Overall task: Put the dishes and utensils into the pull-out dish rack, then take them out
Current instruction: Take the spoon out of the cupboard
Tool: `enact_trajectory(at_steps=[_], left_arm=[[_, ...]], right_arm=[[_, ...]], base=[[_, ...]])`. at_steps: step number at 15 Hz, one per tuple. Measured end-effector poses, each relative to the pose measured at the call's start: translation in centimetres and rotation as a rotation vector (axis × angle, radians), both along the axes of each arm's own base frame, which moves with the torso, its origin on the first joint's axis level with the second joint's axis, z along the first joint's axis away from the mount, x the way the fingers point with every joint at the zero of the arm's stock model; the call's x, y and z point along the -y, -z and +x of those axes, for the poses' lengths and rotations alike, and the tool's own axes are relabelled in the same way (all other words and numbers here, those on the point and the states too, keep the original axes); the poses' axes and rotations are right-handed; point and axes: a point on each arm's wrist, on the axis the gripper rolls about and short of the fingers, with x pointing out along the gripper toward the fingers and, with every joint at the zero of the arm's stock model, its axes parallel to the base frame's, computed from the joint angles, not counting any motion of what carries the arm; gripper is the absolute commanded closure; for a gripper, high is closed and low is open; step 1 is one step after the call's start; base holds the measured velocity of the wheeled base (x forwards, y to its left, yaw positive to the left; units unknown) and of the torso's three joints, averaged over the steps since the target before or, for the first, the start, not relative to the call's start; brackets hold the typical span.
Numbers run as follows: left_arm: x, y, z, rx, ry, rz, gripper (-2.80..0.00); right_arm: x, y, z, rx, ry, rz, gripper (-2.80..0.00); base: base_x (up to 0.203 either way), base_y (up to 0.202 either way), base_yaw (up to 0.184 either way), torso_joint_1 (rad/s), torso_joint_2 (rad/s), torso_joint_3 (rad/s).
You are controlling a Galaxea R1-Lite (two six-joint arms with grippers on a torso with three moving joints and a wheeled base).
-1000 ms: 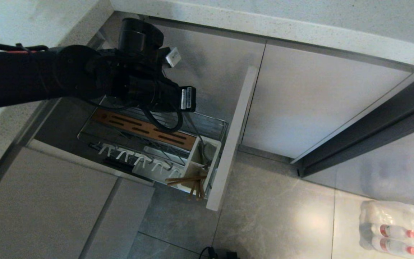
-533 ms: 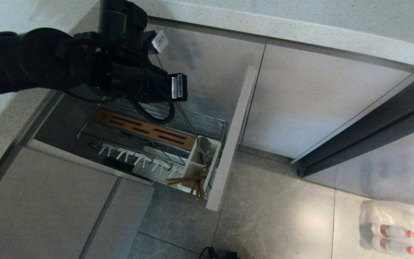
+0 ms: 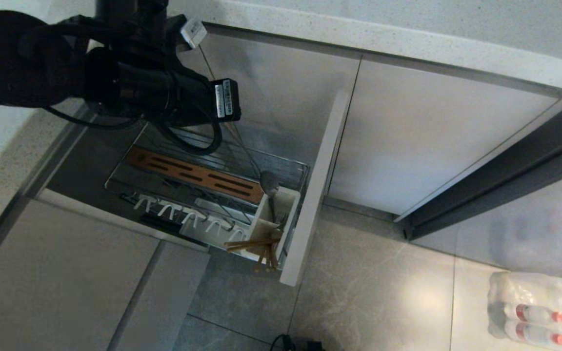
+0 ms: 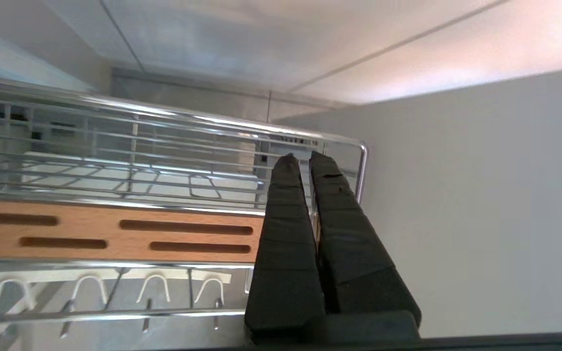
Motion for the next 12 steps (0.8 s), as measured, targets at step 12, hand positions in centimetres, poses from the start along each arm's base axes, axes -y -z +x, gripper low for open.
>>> enact_trajectory(at_steps=[12], left_arm=[[-4.1,-4.3,-5.9,0.124,-0.027,-0.070,0.00]], right_arm=[[0.0,0.0,0.0,0.000,0.000,0.000,0.00]], base=[[0.000,0.000,0.000,0.000,0.00,0.000]])
